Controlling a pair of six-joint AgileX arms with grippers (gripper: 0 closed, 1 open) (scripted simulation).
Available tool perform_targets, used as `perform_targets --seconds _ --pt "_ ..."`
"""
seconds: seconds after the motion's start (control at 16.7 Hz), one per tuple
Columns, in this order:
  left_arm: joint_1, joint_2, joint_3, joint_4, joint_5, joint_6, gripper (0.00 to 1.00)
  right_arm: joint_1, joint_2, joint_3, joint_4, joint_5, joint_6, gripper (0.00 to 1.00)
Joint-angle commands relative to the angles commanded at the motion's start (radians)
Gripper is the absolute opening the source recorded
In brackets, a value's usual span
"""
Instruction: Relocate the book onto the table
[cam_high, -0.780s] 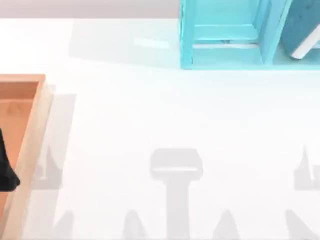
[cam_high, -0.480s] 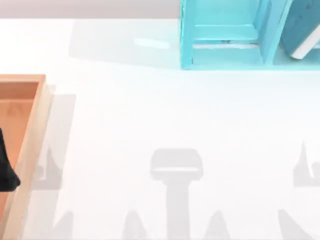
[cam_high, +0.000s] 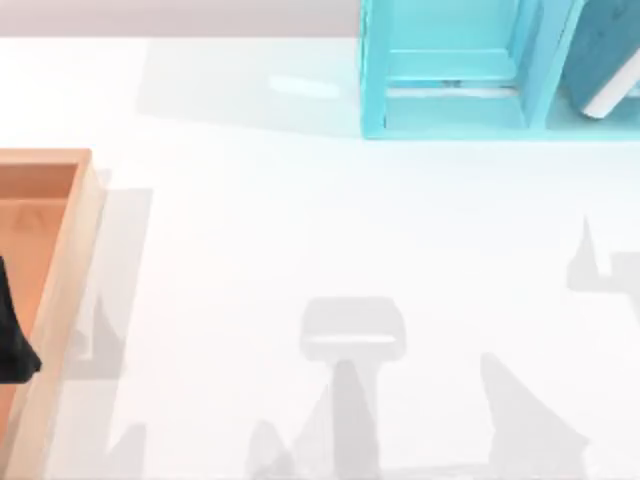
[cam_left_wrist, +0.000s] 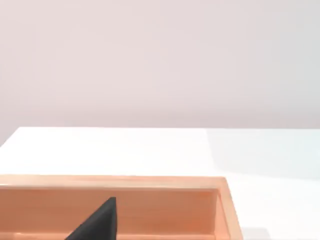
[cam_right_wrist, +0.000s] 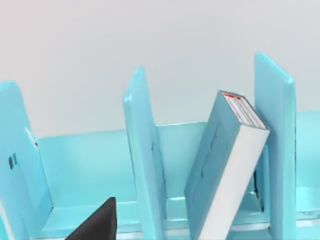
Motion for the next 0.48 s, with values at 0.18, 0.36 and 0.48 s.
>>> perform_targets --seconds 0.18,0.36,0.48 --pt "0.000 0.000 0.000 0.000 0.000 0.000 1.00 -0.017 0.332 0.111 0.175 -0.019 0.059 1.00" --pt "0.000 0.000 0.000 0.000 0.000 0.000 1.00 -0.034 0.671 0.221 0.349 -0.038 0.118 1.00" --pt "0.000 0.000 0.000 0.000 0.000 0.000 1.00 -0.045 0.883 0.290 0.458 -0.050 0.154 1.00"
